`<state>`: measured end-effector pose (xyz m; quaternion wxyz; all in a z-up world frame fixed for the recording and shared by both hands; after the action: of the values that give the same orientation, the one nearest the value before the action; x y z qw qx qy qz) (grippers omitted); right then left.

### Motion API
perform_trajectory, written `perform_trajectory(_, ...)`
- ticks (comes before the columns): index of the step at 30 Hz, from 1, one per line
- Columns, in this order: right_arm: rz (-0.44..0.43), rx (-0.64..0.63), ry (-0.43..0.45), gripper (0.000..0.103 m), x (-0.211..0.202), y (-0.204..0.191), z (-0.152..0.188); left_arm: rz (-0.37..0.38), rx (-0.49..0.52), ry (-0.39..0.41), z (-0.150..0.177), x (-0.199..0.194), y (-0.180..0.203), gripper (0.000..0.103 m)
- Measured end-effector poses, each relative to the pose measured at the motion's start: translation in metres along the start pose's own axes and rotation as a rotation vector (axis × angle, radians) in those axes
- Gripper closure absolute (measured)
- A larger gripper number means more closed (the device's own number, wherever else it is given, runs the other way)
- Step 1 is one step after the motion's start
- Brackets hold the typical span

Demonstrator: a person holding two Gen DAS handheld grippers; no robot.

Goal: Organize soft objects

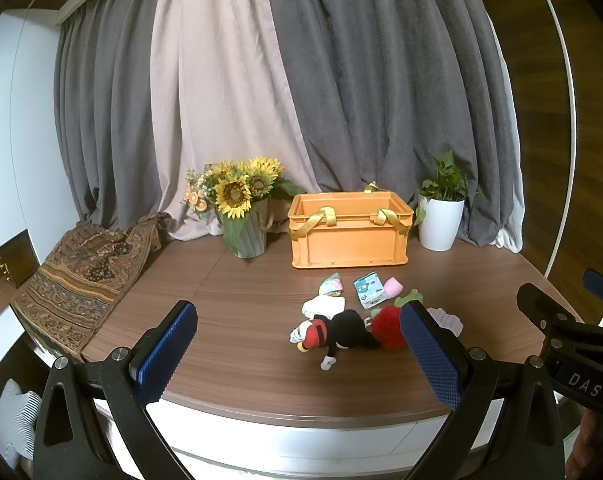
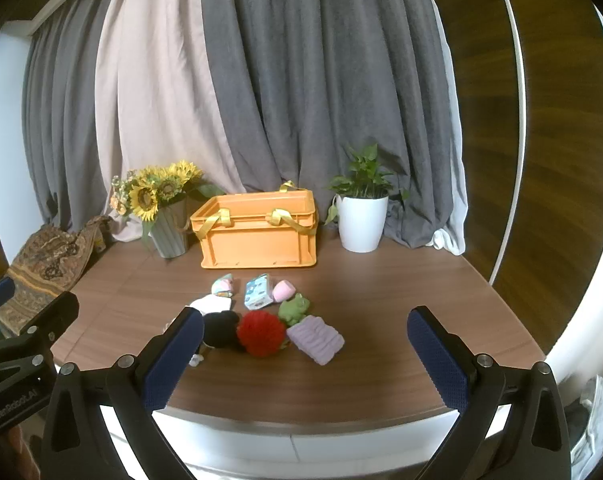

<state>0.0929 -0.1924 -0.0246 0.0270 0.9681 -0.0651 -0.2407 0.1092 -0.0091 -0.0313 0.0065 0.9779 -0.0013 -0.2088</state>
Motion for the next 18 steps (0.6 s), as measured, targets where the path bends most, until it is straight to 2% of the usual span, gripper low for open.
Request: perform_trajectory(18, -0.005, -0.002, -0.008, 0.0, 0.0028, -0.0008, 0.0001, 0.003, -0.002, 0.0, 0.0008, 0.001, -0.0001, 0.0)
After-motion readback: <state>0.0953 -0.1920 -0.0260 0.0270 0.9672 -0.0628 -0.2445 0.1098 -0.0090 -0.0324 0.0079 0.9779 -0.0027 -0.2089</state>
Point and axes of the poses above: each gripper's, at about its wrist camera, not at the fingertips, and x roughly the way its jaws point, y to its right, z to its underside, the point moved 10 cm from there along x, roughly the way its jaws point, and after that the axes turned 6 degrees about -x, right-handed, at the moved point
